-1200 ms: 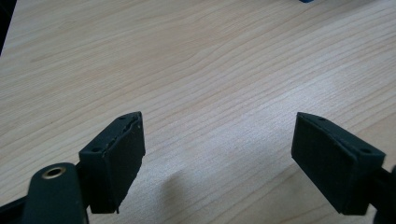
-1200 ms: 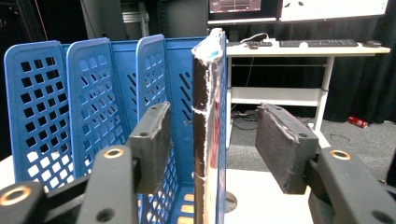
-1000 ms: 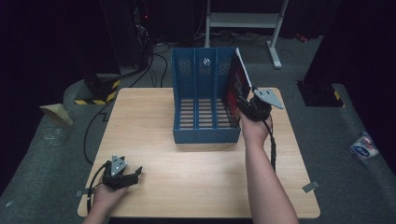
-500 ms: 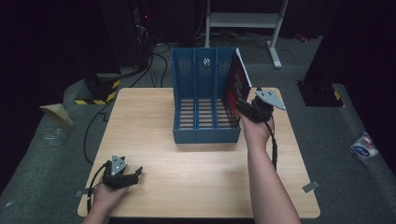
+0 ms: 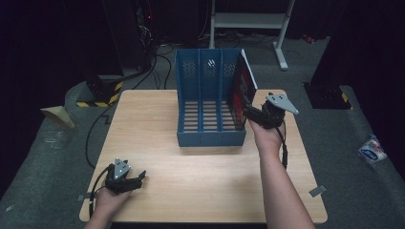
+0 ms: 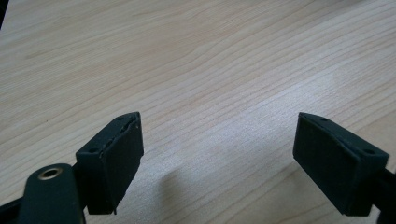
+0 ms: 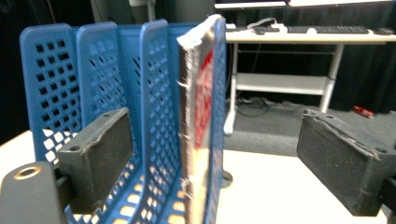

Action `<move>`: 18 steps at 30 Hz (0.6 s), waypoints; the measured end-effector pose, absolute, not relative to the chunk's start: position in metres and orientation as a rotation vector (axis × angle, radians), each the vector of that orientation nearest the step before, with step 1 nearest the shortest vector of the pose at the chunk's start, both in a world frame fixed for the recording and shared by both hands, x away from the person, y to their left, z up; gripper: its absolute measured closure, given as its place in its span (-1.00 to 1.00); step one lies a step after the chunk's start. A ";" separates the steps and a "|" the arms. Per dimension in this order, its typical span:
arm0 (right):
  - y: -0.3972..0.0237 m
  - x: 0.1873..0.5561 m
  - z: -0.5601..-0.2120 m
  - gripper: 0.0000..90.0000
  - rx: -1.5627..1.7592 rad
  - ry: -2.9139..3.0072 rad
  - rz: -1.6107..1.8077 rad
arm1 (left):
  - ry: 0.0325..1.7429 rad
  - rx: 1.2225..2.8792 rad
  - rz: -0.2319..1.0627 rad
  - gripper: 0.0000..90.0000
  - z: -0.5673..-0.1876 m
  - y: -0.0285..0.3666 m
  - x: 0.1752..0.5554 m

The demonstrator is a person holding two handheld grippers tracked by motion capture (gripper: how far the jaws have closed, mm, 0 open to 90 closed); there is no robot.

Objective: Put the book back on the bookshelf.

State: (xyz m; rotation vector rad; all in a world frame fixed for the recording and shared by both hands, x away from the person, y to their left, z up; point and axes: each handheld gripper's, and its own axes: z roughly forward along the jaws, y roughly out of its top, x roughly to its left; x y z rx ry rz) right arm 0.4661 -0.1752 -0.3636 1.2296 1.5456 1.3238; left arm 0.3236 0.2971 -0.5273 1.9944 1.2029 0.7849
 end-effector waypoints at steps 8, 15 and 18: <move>-0.189 0.455 -0.360 -0.81 1.224 1.585 1.310 | 1.195 2.006 0.783 -0.64 -0.527 0.298 0.324; -0.201 0.439 -0.373 -0.81 1.220 1.665 1.242 | 1.204 2.010 0.781 -0.65 -0.527 0.297 0.325; -0.207 0.433 -0.379 -0.81 1.233 1.675 1.243 | 1.207 2.010 0.780 -0.65 -0.527 0.297 0.325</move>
